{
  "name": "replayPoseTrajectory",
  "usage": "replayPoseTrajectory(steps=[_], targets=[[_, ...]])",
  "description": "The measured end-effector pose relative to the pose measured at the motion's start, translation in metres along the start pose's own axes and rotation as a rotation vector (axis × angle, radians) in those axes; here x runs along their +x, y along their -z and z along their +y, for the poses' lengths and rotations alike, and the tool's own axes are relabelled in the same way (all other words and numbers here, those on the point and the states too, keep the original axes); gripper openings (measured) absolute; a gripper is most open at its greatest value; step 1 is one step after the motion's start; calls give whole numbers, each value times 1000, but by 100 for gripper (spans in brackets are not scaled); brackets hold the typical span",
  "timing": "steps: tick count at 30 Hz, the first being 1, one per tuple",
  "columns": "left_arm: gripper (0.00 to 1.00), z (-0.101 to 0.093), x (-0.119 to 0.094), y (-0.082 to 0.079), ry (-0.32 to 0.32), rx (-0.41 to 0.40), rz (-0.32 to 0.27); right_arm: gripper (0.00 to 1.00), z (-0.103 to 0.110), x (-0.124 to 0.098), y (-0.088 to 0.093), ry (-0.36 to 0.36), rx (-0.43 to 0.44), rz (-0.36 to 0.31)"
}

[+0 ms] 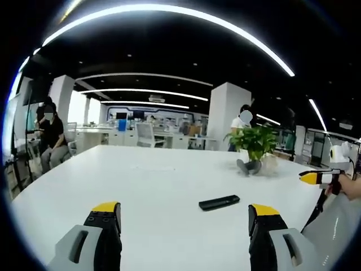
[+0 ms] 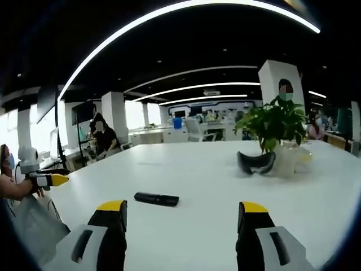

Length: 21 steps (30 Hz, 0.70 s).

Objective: Press the specified remote control buttons in sequence, fully releasing each button before pressing the next.

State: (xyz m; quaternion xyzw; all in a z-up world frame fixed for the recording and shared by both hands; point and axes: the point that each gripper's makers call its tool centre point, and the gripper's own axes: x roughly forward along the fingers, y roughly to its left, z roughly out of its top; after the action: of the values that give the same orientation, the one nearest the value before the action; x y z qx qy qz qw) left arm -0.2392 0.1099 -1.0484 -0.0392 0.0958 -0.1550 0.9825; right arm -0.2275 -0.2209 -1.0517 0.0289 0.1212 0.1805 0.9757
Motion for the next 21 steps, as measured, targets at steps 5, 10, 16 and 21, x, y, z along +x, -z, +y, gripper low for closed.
replayPoseTrajectory(steps=[5, 10, 16, 21], targets=[[97, -7, 3, 8, 45, -26, 38, 80, -3, 1, 4, 32, -48, 30], [98, -10, 5, 12, 76, -84, 53, 78, 2, 1, 7, 11, -83, 50], [98, -12, 5, 15, 83, -62, 71, 76, -1, 0, 10, 20, -55, 68], [100, -16, 4, 1, 107, -108, 1, 75, 0, 0, 8, 13, -49, 59]])
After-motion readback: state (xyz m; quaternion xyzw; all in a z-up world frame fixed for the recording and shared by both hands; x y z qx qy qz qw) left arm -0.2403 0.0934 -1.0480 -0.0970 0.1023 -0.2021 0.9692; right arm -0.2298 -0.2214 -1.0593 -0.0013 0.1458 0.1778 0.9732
